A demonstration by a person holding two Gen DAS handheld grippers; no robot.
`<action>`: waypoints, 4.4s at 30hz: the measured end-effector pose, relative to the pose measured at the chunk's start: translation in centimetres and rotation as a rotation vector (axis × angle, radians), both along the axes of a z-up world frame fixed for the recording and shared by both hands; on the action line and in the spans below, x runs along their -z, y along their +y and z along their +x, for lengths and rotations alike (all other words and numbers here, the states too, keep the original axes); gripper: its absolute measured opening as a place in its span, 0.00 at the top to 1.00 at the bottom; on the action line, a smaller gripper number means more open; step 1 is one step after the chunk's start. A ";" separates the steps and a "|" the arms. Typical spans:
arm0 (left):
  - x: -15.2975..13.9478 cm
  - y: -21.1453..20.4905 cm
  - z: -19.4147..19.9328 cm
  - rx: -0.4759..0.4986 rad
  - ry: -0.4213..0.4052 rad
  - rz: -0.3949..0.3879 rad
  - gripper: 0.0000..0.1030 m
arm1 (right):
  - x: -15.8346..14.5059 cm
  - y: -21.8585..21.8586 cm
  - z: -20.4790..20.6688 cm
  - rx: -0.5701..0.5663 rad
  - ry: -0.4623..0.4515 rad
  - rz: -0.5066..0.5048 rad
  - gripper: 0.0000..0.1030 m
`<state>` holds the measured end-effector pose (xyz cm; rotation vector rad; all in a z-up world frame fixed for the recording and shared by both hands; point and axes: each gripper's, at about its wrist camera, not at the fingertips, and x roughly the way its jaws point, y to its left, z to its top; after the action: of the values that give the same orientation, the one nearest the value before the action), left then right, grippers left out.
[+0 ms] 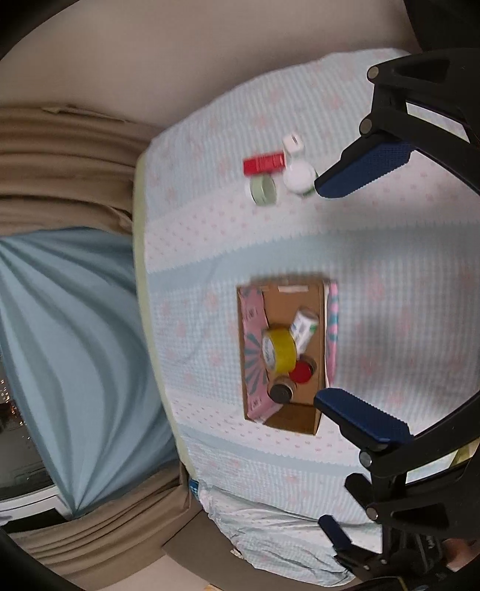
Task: Organize rigid objects
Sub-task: 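Move both grippers away from the box toward the remaining items, then grasp the white-lidded green jar with the left gripper while the right grasps the white earbud case, then carry the white-lidded jar in the left gripper while the right carries the earbud case over the box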
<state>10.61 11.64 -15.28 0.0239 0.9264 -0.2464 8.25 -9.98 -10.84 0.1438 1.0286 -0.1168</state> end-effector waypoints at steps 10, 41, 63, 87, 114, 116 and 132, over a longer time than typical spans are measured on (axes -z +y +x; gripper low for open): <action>-0.8 -12.4 -3.9 -0.100 -0.080 -0.013 0.00 | -0.3 -13.0 -4.2 -0.056 -0.010 -0.028 0.00; 29.4 -39.0 5.3 0.261 -0.015 0.103 0.01 | 25.9 -32.9 1.4 -0.194 -0.041 -0.128 0.01; 33.5 -41.0 9.4 0.368 -0.029 0.047 0.34 | 32.5 -31.6 4.0 -0.314 -0.053 -0.191 0.46; 20.9 -34.7 6.1 0.193 -0.097 0.007 0.34 | 19.5 -28.2 2.6 -0.225 -0.160 -0.130 0.46; 0.9 -7.7 3.1 -0.093 -0.065 -0.050 0.34 | -1.0 -5.7 0.6 -0.248 -0.196 0.029 0.46; 1.3 -5.1 4.0 -0.081 -0.054 -0.038 0.34 | -0.8 -3.8 1.7 -0.216 -0.186 0.049 0.46; 10.4 8.2 13.2 -0.026 0.093 0.012 0.34 | 8.0 7.0 12.0 -0.089 -0.004 0.130 0.46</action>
<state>23.77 19.80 -25.71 0.0111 1.0206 -0.2190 20.26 -3.00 -18.87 0.2156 1.0368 0.0310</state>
